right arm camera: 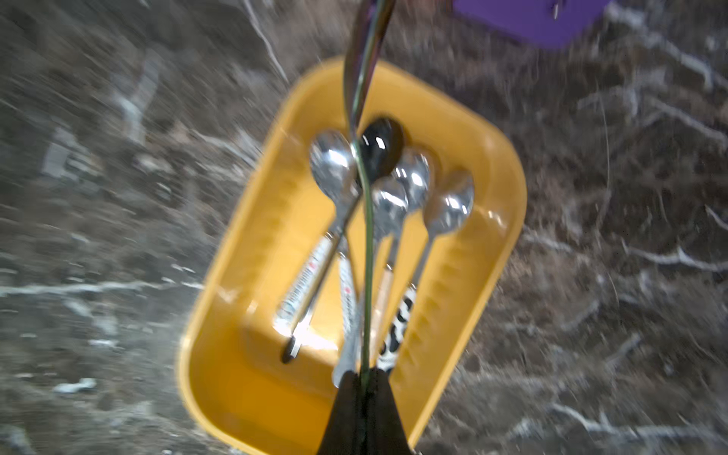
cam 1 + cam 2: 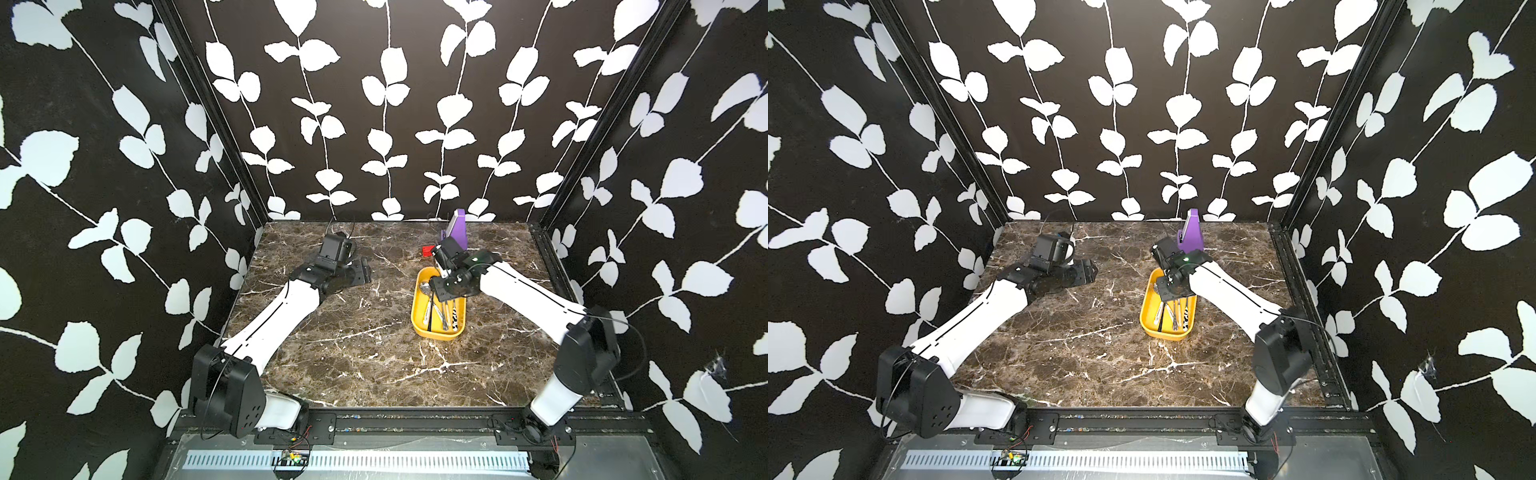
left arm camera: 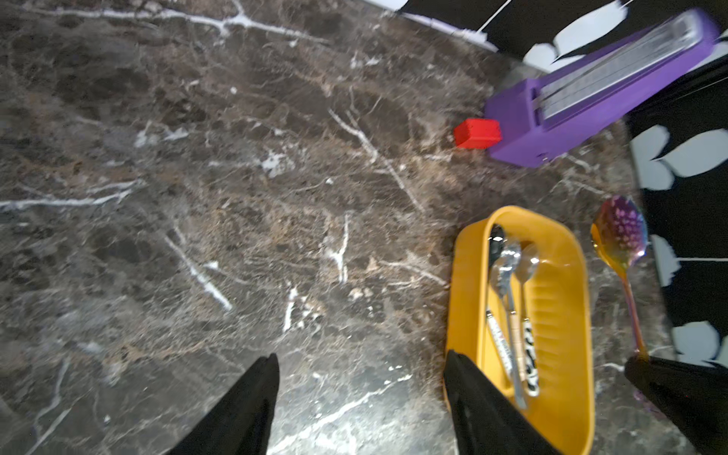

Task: Put the spoon into the storage box
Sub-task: Place the spoon in the storage box.

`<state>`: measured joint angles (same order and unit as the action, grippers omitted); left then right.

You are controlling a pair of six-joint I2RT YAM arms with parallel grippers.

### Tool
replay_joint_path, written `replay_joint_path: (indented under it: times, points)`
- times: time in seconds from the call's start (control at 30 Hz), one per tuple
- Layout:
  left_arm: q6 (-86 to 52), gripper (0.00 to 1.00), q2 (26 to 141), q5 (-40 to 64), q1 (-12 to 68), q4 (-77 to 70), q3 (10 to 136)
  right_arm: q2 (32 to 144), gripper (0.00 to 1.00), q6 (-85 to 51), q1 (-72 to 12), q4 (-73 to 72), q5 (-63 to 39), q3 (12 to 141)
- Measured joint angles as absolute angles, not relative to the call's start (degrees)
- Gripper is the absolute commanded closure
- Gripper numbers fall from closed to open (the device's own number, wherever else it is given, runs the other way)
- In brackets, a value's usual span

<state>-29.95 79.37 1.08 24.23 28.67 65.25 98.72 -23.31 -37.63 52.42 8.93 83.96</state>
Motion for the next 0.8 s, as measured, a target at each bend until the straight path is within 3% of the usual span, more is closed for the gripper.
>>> replay_joint_path:
  times: [0.67, 0.8]
  points:
    - [-28.8, 0.29, 79.4, -1.2, 24.2, 31.6, 64.2, 113.9, 1.00, -29.0, -40.1, 59.2, 13.3, 88.1]
    - [-28.7, 0.29, 79.4, -1.2, 24.2, 31.9, 64.0, 114.4, 0.94, -29.2, -40.1, 59.1, 13.1, 88.1]
